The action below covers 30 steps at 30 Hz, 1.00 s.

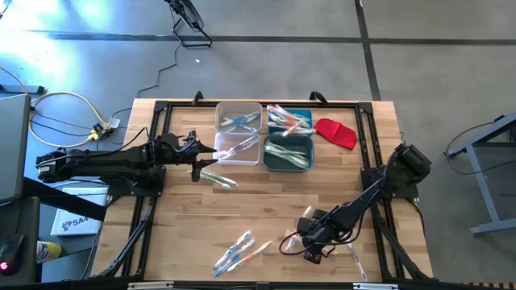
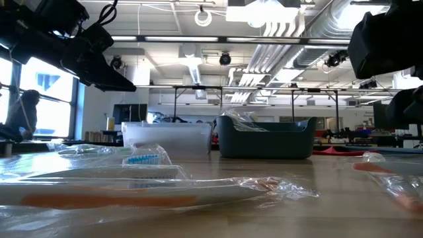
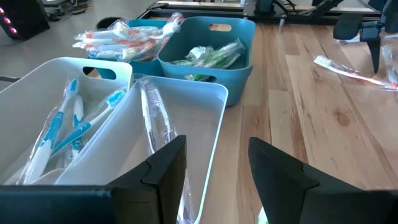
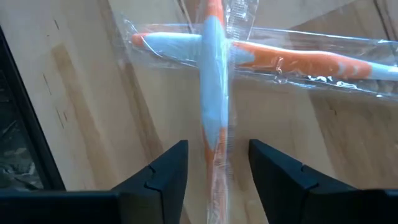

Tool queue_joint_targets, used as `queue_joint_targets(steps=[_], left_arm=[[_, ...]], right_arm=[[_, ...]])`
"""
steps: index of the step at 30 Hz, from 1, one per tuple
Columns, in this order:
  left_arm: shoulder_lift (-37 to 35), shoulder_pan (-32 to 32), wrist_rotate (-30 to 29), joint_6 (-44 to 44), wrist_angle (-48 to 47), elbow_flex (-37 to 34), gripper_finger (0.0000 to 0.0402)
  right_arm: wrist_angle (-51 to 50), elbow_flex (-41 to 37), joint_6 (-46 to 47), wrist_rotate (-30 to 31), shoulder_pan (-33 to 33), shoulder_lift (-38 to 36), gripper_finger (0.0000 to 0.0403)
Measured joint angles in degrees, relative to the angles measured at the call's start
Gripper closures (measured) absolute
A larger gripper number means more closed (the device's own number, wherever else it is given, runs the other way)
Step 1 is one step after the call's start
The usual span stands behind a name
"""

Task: Pick & Place Toothbrushes
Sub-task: Put the orange toothbrush into the blue bin

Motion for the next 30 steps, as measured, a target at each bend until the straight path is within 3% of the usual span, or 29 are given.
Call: queue_joint_targets(steps=[7,20,30], left_arm=[[0.01,0.00,0.01,-0.04,-0.07,0.00,0.0231],[0.01,-0.01,0.00,-0.07,-0.13,0.00,0.0231],[-0.01,0.00,0.00,-0.06,-0.18,0.00,0.0231]], right_arm=[[-0.64,0.09,-0.02,0.21,0.00,0.73,0.0265],[-1.26,-0.09,-0.03,0.61,0.00,0.89,0.0359],[-1.08,-0.11,-0.04,0.60,-0.01,0.98,0.0362]])
